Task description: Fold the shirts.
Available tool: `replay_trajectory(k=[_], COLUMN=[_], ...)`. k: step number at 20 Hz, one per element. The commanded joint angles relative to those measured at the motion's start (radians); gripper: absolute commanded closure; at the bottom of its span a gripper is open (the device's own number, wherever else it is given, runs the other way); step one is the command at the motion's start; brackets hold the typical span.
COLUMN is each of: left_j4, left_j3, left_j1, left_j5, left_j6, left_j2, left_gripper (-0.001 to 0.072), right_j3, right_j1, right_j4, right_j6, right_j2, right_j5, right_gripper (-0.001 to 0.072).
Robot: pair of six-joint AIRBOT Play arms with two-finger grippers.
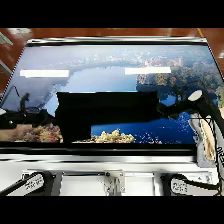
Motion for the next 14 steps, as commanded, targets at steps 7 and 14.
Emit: replay_trajectory(k=[7,14], left_j4=[0.0,0.002], left_j3=[0.588,0.742], left_j1=[-0.101,-0.139], left_j5=[0.0,-0.042], left_j6=[-0.132,-0.245], left_j2=[-0.417,-0.701], left_gripper=[0.0666,0.0627], right_j3=[0.307,0.349], right_j1=[0.057,0.057], right_j4=[-0.058,-0.054], right_j6=[0.101,0.137], right_j2=[-0.204,-0.343], right_j5=[-0.216,-0.247], right_gripper=[0.0655,0.0625])
